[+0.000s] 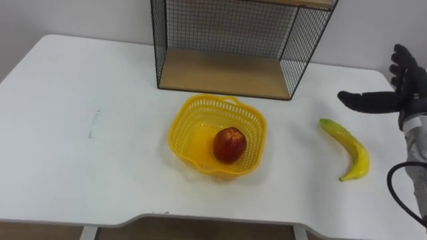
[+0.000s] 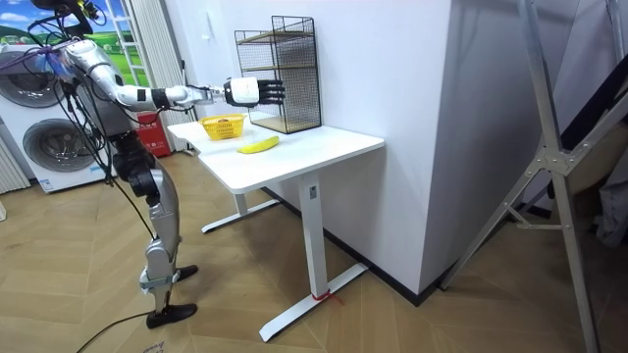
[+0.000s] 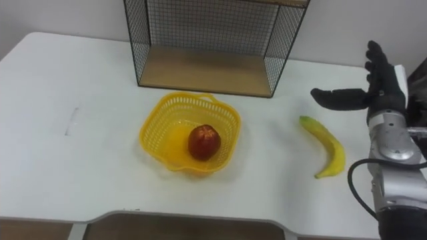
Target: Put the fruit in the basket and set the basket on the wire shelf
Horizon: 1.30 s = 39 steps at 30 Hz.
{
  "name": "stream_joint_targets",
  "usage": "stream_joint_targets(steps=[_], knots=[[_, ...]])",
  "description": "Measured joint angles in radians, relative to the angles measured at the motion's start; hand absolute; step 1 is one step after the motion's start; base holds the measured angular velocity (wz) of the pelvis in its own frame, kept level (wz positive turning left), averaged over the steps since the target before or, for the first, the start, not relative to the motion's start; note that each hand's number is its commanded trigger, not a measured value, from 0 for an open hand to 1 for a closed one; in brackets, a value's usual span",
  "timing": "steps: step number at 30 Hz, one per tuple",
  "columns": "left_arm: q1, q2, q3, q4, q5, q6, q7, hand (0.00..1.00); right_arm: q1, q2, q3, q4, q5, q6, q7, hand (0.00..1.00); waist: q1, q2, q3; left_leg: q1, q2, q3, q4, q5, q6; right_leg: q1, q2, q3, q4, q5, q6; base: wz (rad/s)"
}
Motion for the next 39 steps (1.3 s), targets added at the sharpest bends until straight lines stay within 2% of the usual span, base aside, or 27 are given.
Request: stream_joint_targets(steps=[2, 9, 14, 19, 22, 33, 39], knots=[[0.003, 0.001, 0.000, 0.000, 0.000, 0.007, 0.000, 0.00, 0.001, 0.000, 0.009, 0.010, 0.000, 0.014, 0.024, 0.00, 0.000, 0.000, 0.0001, -0.002, 0.000, 0.000, 0.003, 0.000, 0.000, -0.001, 0.000, 0.000, 0.000, 0.000, 0.000, 0.00], [0.008, 0.006, 0.000, -0.001, 0.001, 0.017, 0.000, 0.00, 0.001, -0.001, 0.011, 0.069, 0.003, 0.019, 0.091, 0.00, 0.006, -0.003, -0.0037, 0.002, 0.000, 0.003, 0.006, 0.000, 0.000, -0.002, 0.000, 0.004, 0.000, 0.000, 0.000, 0.00], [0.009, 0.016, -0.002, -0.001, 0.001, 0.017, 0.000, 0.00, 0.001, -0.013, 0.017, 0.144, -0.002, 0.020, 0.120, 0.00, 0.005, 0.004, -0.0007, 0.004, 0.000, 0.002, 0.006, 0.000, 0.000, 0.000, 0.000, 0.002, -0.001, 0.000, 0.000, 0.00], [0.013, 0.020, -0.003, -0.001, 0.002, 0.021, 0.000, 0.00, 0.001, -0.035, 0.029, 0.218, -0.042, 0.022, 0.137, 0.00, 0.005, 0.017, 0.0001, 0.006, 0.000, 0.001, 0.000, 0.000, 0.000, 0.003, 0.000, 0.000, -0.001, 0.000, 0.000, 0.00], [0.013, 0.022, -0.003, 0.001, 0.000, 0.025, 0.000, 0.00, 0.001, -0.041, 0.029, 0.240, -0.051, 0.038, 0.142, 0.00, 0.003, 0.021, -0.0010, 0.007, 0.000, 0.002, -0.001, 0.001, -0.001, 0.003, 0.000, -0.001, -0.001, 0.000, 0.000, 0.00], [0.006, 0.024, -0.003, 0.003, 0.002, 0.025, 0.000, 0.00, 0.004, -0.042, 0.030, 0.268, -0.085, 0.042, 0.153, 0.00, 0.004, 0.019, 0.0010, 0.014, 0.000, 0.002, 0.006, 0.001, -0.001, 0.020, 0.000, -0.003, 0.000, 0.000, 0.000, 0.00], [-0.007, 0.024, -0.003, 0.002, 0.001, 0.024, 0.000, 0.00, 0.004, -0.041, 0.030, 0.288, -0.181, 0.042, 0.162, 0.00, 0.003, 0.019, 0.0016, -0.006, 0.001, -0.002, 0.022, 0.000, -0.001, 0.016, 0.000, -0.020, 0.000, 0.000, 0.000, 0.04]])
